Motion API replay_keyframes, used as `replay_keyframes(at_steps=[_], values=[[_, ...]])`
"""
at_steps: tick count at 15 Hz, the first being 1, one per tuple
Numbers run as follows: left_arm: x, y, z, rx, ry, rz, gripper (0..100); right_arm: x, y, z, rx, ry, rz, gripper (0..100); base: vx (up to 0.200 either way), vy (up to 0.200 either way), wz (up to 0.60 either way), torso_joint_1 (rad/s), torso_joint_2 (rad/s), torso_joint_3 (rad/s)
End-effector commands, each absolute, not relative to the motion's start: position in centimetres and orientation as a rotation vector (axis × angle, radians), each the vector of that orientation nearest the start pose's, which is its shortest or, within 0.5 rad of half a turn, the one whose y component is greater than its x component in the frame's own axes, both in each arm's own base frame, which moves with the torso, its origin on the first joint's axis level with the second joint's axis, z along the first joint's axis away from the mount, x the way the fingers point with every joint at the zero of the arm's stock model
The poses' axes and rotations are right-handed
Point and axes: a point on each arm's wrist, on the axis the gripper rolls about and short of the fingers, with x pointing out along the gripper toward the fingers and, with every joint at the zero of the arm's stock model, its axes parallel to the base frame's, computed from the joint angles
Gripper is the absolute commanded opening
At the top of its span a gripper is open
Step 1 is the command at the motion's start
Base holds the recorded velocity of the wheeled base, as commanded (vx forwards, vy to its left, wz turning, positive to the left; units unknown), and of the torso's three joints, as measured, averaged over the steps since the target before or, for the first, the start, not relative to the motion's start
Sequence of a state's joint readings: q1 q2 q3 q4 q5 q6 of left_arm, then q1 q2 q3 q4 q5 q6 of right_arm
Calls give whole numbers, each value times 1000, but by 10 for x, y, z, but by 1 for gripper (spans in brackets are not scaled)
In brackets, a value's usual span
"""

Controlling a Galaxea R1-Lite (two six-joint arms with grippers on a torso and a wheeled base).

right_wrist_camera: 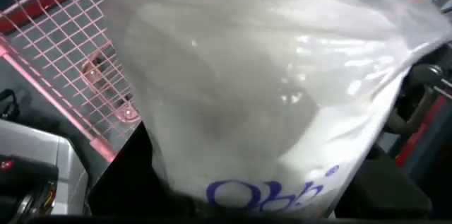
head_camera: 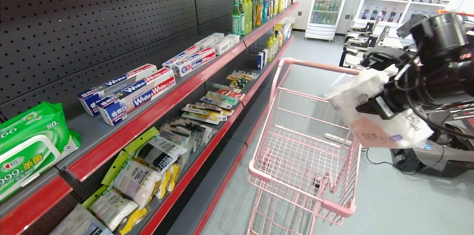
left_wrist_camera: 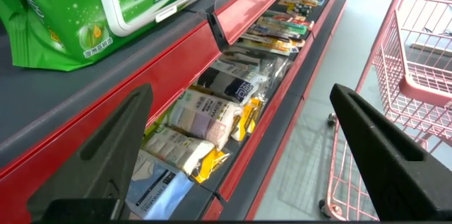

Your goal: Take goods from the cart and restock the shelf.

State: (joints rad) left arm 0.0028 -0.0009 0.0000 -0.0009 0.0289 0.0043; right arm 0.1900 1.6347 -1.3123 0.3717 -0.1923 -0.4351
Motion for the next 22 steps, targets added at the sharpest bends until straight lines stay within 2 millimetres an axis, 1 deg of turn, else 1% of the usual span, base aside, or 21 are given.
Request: replay_keyframes(at_steps=[1,2,3,4,5,7,9,10,12,14,16,18,22], values=[[-23,1,76,5,-1,32,100,182,26,297,-508,469,43,0,0,0,0,0,0,0],[-23,1,76,5,-1,32,100,162,17,304,-466,429,-7,0,0,0,0,0,0,0],[-23,1,76,5,-1,32,100,162,17,304,-466,429,-7,0,0,0,0,0,0,0],[-23,1,76,5,-1,32,100,122,10,310,-418,342,-30,0,0,0,0,0,0,0],[-23,1,76,5,-1,32,100,92,6,306,-412,295,-44,0,0,0,0,0,0,0],[-23,1,76,5,-1,32,100,40,0,287,-418,216,-63,0,0,0,0,0,0,0],[-23,1,76,5,-1,32,100,0,-5,272,-450,140,-110,0,0,0,0,0,0,0],[-23,1,76,5,-1,32,100,-10,-6,268,-452,119,-126,0,0,0,0,0,0,0],[-23,1,76,5,-1,32,100,-24,-6,260,-449,91,-171,0,0,0,0,0,0,0],[-23,1,76,5,-1,32,100,-29,-6,255,-449,83,-178,0,0,0,0,0,0,0],[-23,1,75,5,0,32,100,-35,-7,245,-467,79,-180,0,0,0,0,0,0,0],[-23,1,76,5,-1,32,100,-35,-7,241,-474,85,-179,0,0,0,0,0,0,0],[-23,1,76,5,-1,32,100,-29,-6,244,-487,96,-171,0,0,0,0,0,0,0]])
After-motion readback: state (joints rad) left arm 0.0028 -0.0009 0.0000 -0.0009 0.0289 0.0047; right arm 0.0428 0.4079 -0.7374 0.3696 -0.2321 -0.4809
